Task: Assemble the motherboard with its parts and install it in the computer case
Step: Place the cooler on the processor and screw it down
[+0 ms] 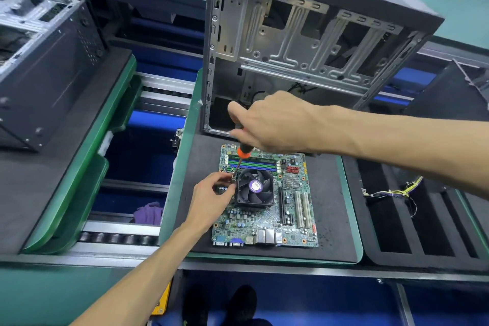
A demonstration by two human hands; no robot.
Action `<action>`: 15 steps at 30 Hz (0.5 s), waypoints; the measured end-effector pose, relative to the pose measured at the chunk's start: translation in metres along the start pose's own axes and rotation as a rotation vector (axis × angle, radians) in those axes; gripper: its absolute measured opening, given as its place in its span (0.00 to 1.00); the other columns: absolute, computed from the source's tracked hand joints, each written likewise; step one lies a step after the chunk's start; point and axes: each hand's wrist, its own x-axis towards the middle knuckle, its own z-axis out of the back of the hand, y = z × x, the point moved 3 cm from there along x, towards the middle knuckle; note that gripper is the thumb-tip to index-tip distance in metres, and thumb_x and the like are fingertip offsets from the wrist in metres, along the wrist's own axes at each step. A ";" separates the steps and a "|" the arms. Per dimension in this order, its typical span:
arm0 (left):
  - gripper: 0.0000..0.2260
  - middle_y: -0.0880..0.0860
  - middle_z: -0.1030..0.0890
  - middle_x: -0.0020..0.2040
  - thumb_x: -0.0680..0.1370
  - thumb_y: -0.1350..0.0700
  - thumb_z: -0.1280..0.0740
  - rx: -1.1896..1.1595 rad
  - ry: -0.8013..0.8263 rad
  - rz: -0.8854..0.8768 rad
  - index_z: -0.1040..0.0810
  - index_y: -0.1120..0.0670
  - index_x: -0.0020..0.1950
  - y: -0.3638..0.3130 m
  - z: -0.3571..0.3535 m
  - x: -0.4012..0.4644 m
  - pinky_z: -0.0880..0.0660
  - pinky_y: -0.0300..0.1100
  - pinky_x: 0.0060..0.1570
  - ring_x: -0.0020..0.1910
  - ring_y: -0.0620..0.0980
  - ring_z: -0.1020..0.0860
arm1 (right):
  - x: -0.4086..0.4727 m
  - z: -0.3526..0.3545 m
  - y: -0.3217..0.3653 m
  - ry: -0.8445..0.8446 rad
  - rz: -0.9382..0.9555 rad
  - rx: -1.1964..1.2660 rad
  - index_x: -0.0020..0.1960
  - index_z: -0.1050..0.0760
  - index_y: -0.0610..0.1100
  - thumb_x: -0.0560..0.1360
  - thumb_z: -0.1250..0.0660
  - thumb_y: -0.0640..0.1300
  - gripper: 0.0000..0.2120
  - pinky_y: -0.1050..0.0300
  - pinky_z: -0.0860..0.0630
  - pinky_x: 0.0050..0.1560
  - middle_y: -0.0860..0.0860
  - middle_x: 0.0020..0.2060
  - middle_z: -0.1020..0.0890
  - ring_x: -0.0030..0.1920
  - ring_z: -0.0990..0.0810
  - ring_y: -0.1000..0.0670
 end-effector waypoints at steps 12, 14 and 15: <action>0.10 0.43 0.16 0.48 0.76 0.58 0.28 0.007 0.012 0.004 0.17 0.50 0.57 0.003 0.000 0.001 0.25 0.35 0.47 0.45 0.35 0.20 | -0.002 -0.002 0.006 0.022 0.093 0.039 0.56 0.28 0.41 0.86 0.48 0.55 0.18 0.54 0.39 0.35 0.43 0.50 0.21 0.31 0.31 0.47; 0.10 0.43 0.16 0.47 0.76 0.58 0.28 0.004 0.019 0.003 0.17 0.50 0.57 0.003 -0.001 0.002 0.26 0.33 0.46 0.46 0.36 0.20 | -0.004 -0.001 0.002 0.009 -0.041 -0.050 0.50 0.29 0.42 0.86 0.50 0.55 0.20 0.53 0.41 0.30 0.43 0.44 0.18 0.33 0.29 0.41; 0.10 0.43 0.16 0.47 0.76 0.58 0.28 0.008 0.021 0.001 0.17 0.50 0.57 0.003 -0.001 0.002 0.26 0.33 0.46 0.47 0.36 0.20 | -0.006 -0.001 -0.001 0.015 -0.067 -0.041 0.51 0.29 0.42 0.86 0.50 0.55 0.19 0.53 0.41 0.29 0.42 0.44 0.19 0.32 0.30 0.41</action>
